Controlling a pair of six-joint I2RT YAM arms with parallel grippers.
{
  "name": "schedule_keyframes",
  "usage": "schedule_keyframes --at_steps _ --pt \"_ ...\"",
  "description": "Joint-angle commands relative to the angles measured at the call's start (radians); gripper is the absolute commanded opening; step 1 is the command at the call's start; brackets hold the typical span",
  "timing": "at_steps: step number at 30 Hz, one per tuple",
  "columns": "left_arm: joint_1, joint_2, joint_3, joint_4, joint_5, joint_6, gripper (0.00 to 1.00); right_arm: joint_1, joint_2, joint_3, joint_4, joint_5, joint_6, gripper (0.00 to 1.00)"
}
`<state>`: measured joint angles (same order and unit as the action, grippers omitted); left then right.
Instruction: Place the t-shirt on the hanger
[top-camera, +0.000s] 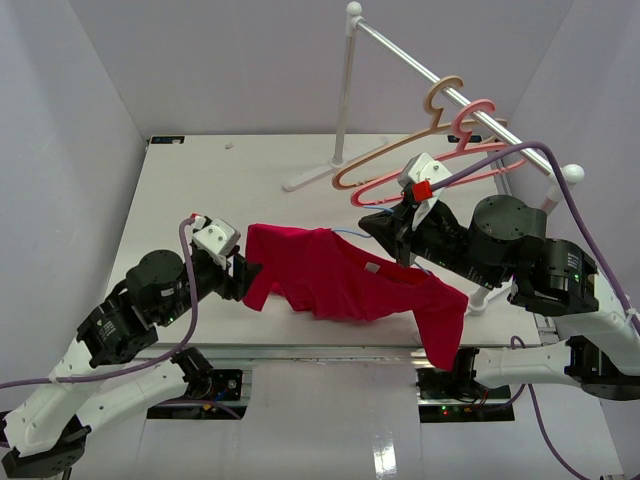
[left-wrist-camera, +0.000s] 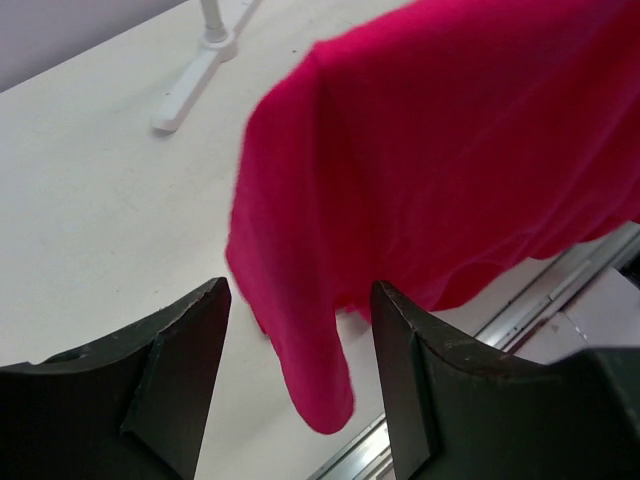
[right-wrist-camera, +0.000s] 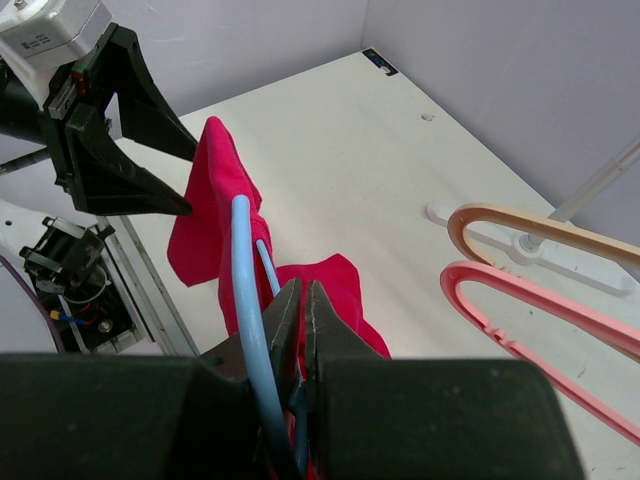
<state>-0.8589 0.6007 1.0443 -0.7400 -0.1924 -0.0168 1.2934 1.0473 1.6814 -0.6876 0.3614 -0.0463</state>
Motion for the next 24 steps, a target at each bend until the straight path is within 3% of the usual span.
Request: schedule_keyframes --at_steps 1,8,21,24 --pt "0.001 -0.016 0.038 -0.041 0.086 0.014 0.66 0.000 -0.015 0.047 0.054 0.011 -0.017 0.08" --pt "0.001 -0.023 0.095 -0.065 0.124 0.003 0.64 0.000 -0.027 0.041 0.054 0.007 -0.013 0.08" --pt "0.001 0.087 -0.001 0.003 -0.067 -0.012 0.54 0.001 -0.017 0.024 0.082 -0.032 -0.007 0.08" --pt "0.001 0.083 -0.004 0.009 -0.127 -0.011 0.18 0.001 -0.022 0.019 0.082 -0.029 -0.006 0.08"
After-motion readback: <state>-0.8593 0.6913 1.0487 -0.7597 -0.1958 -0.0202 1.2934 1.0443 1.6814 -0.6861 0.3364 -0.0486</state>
